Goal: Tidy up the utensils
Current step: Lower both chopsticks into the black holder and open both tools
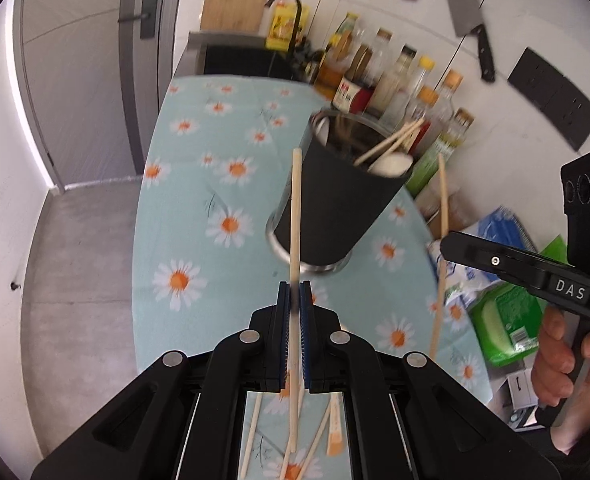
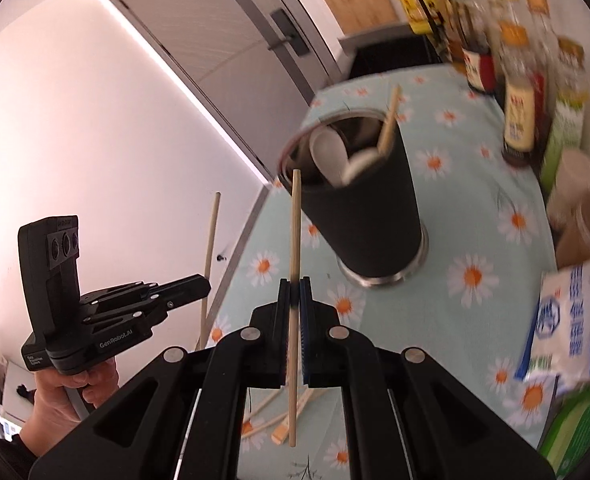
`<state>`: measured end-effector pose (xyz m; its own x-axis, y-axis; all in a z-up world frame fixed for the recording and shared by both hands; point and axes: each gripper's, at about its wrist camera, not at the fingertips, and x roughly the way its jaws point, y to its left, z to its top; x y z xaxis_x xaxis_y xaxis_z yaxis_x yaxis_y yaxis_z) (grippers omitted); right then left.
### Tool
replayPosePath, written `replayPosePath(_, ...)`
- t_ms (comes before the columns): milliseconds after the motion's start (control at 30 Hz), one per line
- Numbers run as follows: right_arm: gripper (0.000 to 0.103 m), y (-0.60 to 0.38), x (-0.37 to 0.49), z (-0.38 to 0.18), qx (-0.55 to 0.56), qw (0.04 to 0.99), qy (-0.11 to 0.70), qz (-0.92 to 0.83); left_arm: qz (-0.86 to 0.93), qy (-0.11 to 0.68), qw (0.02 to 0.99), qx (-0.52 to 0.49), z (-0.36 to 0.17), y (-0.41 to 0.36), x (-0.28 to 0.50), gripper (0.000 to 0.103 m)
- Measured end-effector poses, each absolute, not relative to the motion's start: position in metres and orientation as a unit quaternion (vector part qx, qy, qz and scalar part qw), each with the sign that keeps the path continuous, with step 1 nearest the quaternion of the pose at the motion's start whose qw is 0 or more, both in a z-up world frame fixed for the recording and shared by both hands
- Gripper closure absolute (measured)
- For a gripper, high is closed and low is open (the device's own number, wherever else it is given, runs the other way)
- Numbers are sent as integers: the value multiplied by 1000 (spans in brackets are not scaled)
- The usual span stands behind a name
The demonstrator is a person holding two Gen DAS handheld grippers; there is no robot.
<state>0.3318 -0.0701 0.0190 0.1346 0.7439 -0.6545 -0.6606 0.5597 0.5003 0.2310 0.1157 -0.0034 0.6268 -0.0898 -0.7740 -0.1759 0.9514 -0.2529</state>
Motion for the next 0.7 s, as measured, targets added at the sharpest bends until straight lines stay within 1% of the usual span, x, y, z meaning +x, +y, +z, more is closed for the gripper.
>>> replayPosePath(433,97,-60,392,74,101,809,330,476,-15,267,951,-157,69,114,276,99)
replayPosePath(567,97,-57,407,88,107,822,309,466,-14,220,962,-164,80,116,285,99)
replayPosePath(700,97,-54,419,95,113,832,294,457,-18,194,965,-175,86,119,298,99)
